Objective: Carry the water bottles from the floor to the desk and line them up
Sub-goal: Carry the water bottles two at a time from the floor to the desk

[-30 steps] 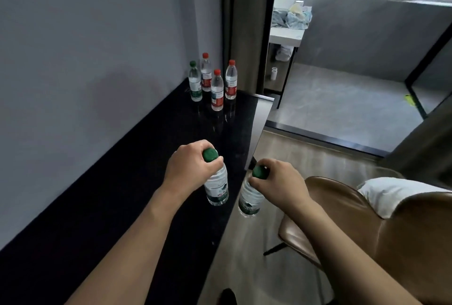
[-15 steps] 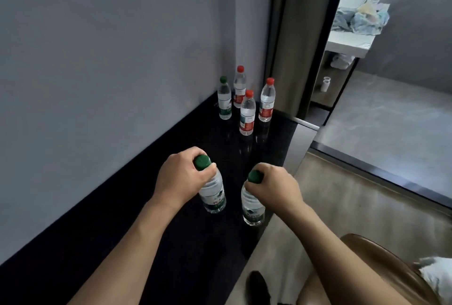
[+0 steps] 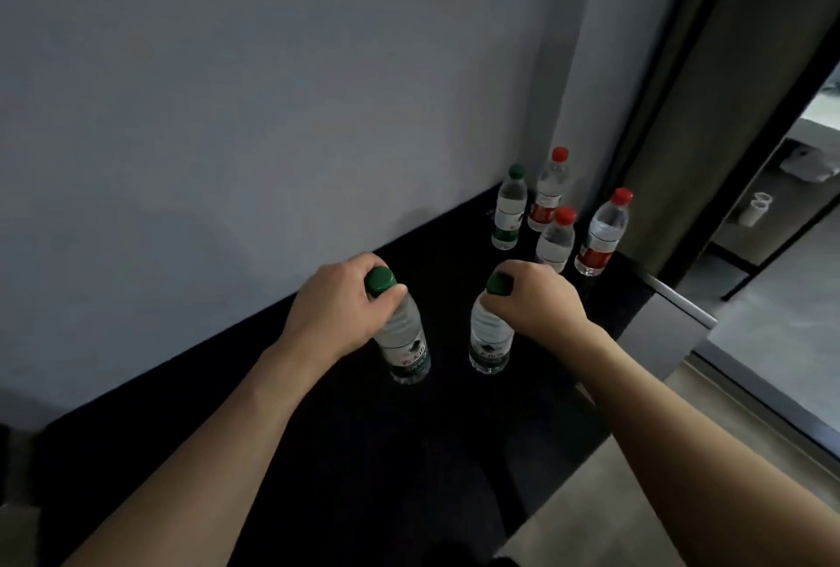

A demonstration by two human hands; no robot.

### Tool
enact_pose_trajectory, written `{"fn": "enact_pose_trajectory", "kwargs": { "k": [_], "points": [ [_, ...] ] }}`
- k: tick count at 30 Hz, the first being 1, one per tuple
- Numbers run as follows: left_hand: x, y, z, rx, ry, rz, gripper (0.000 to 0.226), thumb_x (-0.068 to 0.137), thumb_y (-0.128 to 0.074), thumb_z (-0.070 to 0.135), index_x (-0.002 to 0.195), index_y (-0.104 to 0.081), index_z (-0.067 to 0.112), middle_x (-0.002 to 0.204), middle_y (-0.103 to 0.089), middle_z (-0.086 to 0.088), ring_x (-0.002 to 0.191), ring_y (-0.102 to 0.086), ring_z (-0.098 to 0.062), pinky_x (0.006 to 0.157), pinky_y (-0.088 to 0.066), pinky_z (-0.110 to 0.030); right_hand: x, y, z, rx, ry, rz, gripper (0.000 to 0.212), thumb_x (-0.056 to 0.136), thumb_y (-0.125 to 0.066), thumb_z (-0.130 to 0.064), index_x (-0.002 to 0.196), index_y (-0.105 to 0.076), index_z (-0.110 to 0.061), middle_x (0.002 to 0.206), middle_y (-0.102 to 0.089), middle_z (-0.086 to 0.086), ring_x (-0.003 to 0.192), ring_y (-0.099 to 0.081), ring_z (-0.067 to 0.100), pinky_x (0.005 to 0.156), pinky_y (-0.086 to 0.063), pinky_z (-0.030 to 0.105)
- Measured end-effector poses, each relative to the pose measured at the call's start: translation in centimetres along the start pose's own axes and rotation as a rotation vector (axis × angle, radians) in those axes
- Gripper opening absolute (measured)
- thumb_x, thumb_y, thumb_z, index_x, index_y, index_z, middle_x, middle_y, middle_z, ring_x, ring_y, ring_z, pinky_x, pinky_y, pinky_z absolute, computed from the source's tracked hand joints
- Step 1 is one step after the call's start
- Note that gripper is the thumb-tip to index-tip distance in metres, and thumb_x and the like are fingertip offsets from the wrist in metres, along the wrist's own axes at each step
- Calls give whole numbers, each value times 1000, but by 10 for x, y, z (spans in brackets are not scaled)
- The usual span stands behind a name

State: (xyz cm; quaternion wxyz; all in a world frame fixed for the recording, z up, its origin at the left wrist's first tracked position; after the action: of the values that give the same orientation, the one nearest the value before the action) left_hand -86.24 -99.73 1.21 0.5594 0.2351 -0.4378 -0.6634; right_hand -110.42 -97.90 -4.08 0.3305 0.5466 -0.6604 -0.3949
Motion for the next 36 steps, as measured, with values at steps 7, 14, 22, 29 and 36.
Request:
{"fn": "enact_pose_trajectory", "kwargs": {
  "k": [7, 14, 22, 29, 36],
  "points": [
    [36, -5, -26, 44, 108, 18, 19, 82, -65, 51, 86, -58, 34, 67, -60, 14, 62, -57, -2, 53, -39, -21, 75, -6, -2, -48, 88, -112, 12, 76, -61, -39, 78, -58, -28, 68, -59, -9, 64, -57, 13, 49, -38, 26],
    [103, -52, -34, 38, 249, 34, 17, 81, -67, 49, 90, -57, 38, 70, -60, 17, 61, -56, 3, 51, -36, -16, 190, -26, 4, -121, 251, -199, 19, 84, -58, -37, 97, -58, -24, 82, -62, -3, 76, -60, 21, 62, -49, 32],
    [162, -113, -26, 76, 297, -42, 21, 85, -65, 45, 97, -58, 29, 77, -59, 13, 69, -57, -4, 61, -48, -29, 281, -54, 25, -176, 291, -279, 24, 88, -55, -35, 105, -56, -19, 97, -64, 7, 88, -62, 31, 71, -52, 39],
    [195, -151, -26, 172, 312, -90, 21, 87, -62, 42, 97, -55, 24, 79, -57, 9, 69, -56, -11, 57, -44, -31, 320, -72, 37, -126, 213, -338, 26, 89, -56, -30, 108, -53, -12, 97, -62, 10, 84, -60, 29, 68, -49, 35],
    [198, -173, -41, 141, 427, -142, 24, 92, -58, 37, 110, -52, 22, 92, -59, 3, 76, -57, -14, 63, -49, -33, 320, -81, 48, -54, 176, -328, 37, 92, -53, -32, 120, -46, -10, 111, -58, 16, 98, -58, 37, 73, -44, 36]
  ]
}}
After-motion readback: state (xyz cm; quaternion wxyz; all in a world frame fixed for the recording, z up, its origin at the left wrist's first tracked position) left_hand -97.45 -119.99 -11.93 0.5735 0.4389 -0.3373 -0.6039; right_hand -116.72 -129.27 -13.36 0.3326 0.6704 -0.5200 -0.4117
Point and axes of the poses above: each hand's wrist, its own x-axis towards the middle knuckle, its own y-axis out of the back of the hand, z = x × y, the point moved 8 cm from there along x, towards the middle knuckle
